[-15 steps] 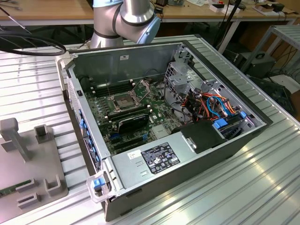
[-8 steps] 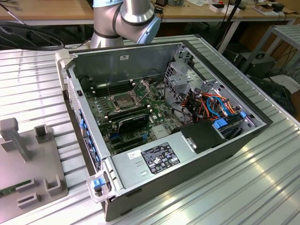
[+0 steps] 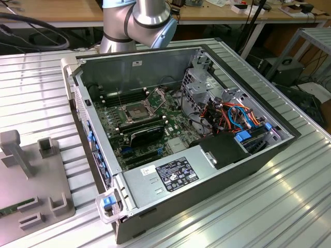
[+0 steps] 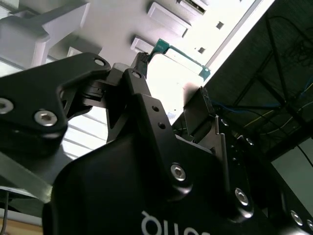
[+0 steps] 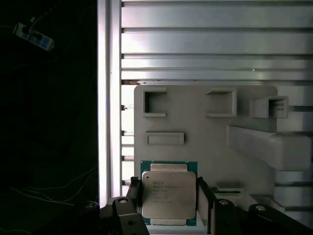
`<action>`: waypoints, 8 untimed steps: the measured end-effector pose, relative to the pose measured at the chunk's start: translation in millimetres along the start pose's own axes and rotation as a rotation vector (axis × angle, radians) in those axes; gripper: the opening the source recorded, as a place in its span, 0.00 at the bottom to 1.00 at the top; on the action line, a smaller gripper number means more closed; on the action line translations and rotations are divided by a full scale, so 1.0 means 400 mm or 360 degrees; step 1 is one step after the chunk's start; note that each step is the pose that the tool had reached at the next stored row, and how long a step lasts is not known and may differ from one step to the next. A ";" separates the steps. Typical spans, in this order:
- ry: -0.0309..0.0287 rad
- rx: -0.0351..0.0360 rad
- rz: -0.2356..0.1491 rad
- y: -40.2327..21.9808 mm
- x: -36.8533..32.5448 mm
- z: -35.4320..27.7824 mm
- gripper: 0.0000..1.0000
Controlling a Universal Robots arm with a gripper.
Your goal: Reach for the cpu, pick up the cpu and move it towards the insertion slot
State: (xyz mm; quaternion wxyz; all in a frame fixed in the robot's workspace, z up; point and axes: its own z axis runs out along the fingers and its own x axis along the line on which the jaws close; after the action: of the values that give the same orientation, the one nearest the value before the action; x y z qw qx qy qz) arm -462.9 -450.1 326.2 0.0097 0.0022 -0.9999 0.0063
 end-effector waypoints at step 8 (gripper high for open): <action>-0.00001 0.0000 0.0000 0.000 0.000 -0.023 0.55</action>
State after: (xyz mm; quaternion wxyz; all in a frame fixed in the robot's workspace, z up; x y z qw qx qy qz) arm -462.8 -450.1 335.3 0.0097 0.0022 -0.9999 0.0063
